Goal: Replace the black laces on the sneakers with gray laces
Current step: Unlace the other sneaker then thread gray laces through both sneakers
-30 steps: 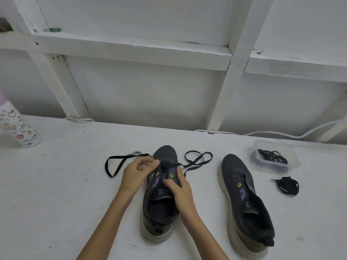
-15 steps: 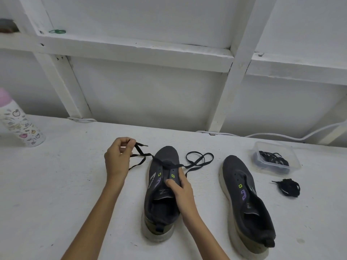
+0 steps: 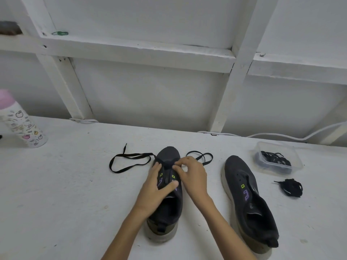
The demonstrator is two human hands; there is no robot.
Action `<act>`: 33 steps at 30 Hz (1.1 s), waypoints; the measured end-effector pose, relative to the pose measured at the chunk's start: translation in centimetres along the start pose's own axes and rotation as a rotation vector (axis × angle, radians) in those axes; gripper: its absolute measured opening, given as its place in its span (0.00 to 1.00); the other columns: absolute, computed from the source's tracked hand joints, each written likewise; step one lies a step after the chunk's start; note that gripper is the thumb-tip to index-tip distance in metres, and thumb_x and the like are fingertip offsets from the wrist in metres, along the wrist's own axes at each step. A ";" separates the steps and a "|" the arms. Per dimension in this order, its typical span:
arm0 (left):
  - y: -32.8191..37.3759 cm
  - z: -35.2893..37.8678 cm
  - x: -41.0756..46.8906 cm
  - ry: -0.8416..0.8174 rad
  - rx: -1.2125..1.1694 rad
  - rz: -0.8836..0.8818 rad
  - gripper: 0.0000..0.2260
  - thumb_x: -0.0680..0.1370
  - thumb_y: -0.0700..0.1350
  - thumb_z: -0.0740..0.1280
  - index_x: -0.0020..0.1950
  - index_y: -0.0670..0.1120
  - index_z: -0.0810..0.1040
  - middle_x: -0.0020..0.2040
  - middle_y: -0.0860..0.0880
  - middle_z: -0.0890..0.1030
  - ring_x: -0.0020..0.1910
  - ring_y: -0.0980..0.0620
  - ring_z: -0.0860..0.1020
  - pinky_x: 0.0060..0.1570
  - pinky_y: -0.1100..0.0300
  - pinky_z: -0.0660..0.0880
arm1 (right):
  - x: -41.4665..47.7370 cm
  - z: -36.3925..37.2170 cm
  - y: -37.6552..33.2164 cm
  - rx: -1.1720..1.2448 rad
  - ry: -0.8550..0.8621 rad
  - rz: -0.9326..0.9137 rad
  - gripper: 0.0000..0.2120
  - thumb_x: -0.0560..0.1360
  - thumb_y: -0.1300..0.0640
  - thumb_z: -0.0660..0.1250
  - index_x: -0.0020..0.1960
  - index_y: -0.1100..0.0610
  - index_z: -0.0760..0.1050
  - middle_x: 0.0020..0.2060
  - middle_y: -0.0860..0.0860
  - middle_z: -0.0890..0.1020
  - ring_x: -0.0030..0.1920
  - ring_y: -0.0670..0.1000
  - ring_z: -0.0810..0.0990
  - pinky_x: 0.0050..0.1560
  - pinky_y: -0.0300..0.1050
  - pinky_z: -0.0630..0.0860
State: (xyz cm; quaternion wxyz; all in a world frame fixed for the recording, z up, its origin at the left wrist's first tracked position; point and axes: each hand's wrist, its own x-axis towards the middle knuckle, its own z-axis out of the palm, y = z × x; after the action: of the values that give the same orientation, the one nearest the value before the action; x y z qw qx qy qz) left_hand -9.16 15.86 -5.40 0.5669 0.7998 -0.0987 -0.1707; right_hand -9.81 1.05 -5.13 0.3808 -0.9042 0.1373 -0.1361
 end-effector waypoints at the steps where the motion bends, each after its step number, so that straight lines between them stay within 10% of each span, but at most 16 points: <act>1: 0.0 0.0 0.1 -0.016 0.043 0.000 0.35 0.75 0.51 0.72 0.77 0.53 0.57 0.74 0.61 0.60 0.72 0.62 0.62 0.69 0.66 0.59 | 0.5 -0.2 -0.2 -0.067 -0.028 -0.027 0.04 0.75 0.53 0.69 0.47 0.52 0.82 0.45 0.45 0.82 0.47 0.46 0.77 0.44 0.42 0.73; 7: -0.2 -0.2 0.3 -0.041 0.128 -0.003 0.36 0.76 0.52 0.69 0.79 0.52 0.53 0.79 0.56 0.53 0.75 0.59 0.57 0.69 0.66 0.57 | 2.1 0.4 -0.8 -0.432 -0.098 -0.193 0.06 0.76 0.58 0.59 0.44 0.60 0.71 0.35 0.53 0.78 0.36 0.58 0.75 0.32 0.47 0.62; 12: 0.0 -0.1 0.2 -0.043 0.146 0.017 0.35 0.77 0.52 0.69 0.79 0.53 0.52 0.79 0.58 0.52 0.68 0.66 0.57 0.66 0.69 0.57 | 3.3 1.5 -1.6 -0.519 0.022 -0.249 0.20 0.65 0.64 0.73 0.35 0.55 0.60 0.18 0.49 0.68 0.19 0.53 0.55 0.25 0.38 0.43; 17: 0.0 -0.1 0.1 -0.035 0.164 0.019 0.35 0.77 0.53 0.68 0.79 0.52 0.53 0.79 0.56 0.52 0.74 0.60 0.58 0.68 0.65 0.57 | 3.3 0.5 0.0 -0.286 -0.063 -0.123 0.08 0.78 0.50 0.64 0.48 0.54 0.77 0.40 0.49 0.83 0.40 0.52 0.80 0.39 0.46 0.74; 33: 0.1 -0.1 0.2 -0.093 0.247 -0.039 0.35 0.79 0.58 0.63 0.79 0.53 0.48 0.80 0.55 0.48 0.78 0.55 0.51 0.74 0.54 0.55 | 5.4 -3.3 -1.6 -0.122 -0.120 -0.004 0.03 0.72 0.54 0.70 0.39 0.51 0.80 0.38 0.44 0.82 0.41 0.47 0.80 0.39 0.42 0.73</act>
State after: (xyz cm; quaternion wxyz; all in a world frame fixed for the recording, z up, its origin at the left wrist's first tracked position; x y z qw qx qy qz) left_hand -8.94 15.84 -5.32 0.4556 0.8566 -0.1296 -0.2048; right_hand -5.74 -1.95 -0.97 0.3320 -0.9327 0.1204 -0.0740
